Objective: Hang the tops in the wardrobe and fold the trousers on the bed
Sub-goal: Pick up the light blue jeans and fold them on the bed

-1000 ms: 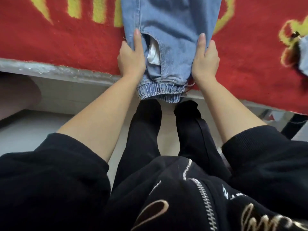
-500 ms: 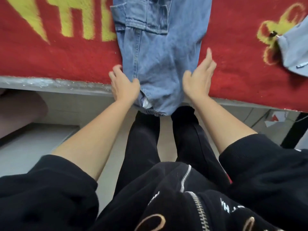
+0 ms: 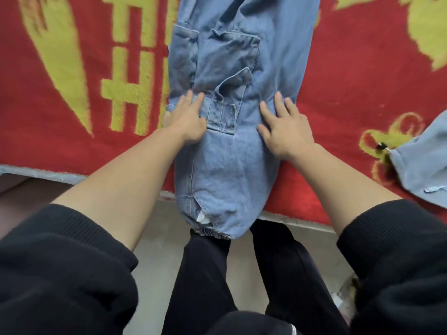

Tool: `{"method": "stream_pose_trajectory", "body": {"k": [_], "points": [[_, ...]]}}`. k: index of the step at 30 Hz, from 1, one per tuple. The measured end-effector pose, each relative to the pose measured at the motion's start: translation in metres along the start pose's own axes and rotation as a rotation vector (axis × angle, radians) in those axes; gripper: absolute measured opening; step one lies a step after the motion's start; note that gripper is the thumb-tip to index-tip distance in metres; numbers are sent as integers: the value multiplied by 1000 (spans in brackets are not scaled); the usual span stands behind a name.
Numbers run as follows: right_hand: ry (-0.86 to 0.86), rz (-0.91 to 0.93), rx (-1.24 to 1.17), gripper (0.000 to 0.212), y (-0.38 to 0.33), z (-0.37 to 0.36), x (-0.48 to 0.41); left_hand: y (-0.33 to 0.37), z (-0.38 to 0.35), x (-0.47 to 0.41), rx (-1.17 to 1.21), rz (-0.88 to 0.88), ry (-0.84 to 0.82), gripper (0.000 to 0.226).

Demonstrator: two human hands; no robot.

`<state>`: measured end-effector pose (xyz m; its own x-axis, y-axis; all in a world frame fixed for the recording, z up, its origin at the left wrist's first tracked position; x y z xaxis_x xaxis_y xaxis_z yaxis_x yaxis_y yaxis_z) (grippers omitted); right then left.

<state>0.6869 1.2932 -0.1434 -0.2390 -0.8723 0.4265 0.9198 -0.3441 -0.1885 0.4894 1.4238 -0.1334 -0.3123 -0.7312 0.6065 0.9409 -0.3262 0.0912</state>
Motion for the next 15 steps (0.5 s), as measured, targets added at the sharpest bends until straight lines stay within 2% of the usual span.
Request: {"method": "stream_pose_trajectory", "body": {"k": [3,9,11,13,15], "points": [[-45,-7,36,61,-4,5,-2,-3,6,-6,20,-8,-79,67],[-137,-23,135,57,-14,23,-14,-3,13,-9,58,-20,-89,69],[-92,-42,160,46,-20,38,-27,-2,19,-7,81,-43,-121,69],[-32,-144,70,40,-23,60,-47,2,28,-9,61,-67,-136,66],[55,-259,-57,42,-22,81,-70,3,48,-19,0,-39,-19,51]]}}
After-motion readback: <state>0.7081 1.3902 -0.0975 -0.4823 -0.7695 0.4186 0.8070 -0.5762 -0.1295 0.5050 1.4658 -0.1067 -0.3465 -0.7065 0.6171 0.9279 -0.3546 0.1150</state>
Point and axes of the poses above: each hand's wrist, its own x-axis away from the middle knuckle, its own z-axis out of the back of the hand, y = z × x, the point moved 4 cm from there along -x, towards the middle knuckle, and after that the axes turned 11 degrees about y, right-handed, at the moved point
